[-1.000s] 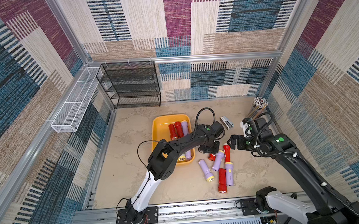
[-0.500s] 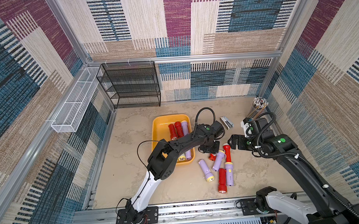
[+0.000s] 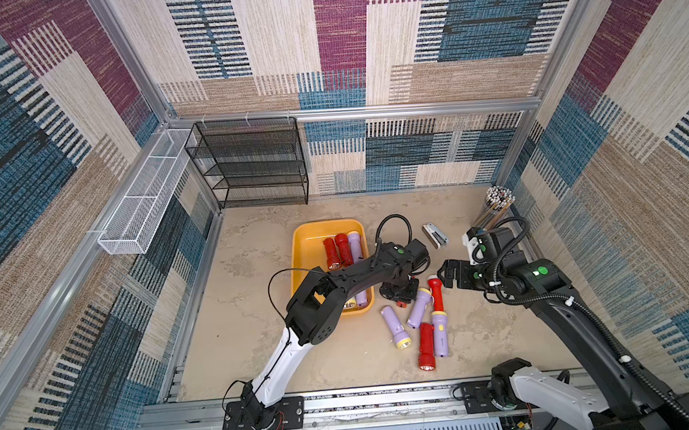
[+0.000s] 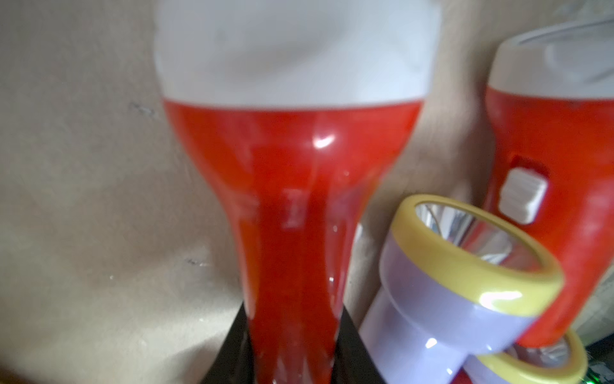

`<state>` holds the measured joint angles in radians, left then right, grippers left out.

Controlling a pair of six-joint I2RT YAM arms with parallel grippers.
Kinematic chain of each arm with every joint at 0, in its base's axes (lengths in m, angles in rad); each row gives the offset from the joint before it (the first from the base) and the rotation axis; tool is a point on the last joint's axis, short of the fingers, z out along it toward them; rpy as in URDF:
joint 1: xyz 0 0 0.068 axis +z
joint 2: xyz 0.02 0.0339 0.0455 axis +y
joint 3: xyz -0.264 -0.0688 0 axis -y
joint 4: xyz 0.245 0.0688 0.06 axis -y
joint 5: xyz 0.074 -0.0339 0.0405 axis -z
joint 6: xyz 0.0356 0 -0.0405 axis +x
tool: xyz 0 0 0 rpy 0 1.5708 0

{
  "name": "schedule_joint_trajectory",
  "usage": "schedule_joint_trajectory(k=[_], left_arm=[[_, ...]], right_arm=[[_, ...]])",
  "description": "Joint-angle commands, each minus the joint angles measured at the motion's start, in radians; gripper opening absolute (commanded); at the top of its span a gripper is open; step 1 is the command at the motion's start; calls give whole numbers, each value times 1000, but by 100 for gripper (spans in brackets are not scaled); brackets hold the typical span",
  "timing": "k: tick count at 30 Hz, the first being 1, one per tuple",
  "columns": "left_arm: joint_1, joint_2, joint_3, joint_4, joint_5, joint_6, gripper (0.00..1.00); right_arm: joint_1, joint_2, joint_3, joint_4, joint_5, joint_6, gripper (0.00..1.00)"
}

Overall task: Put the flashlights into the storage boxes
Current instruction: Pick up the flashlight from the center of the board, then place the flashlight at the storage box.

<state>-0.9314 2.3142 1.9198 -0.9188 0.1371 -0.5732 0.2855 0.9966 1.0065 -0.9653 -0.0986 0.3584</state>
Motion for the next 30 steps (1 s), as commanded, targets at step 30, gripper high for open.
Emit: schedule_joint_trajectory(k=[30], left_arm=[[375,-265,31,-218,-157,103,16]], right_arm=[[-3,228,123,152,-96,-48,100]])
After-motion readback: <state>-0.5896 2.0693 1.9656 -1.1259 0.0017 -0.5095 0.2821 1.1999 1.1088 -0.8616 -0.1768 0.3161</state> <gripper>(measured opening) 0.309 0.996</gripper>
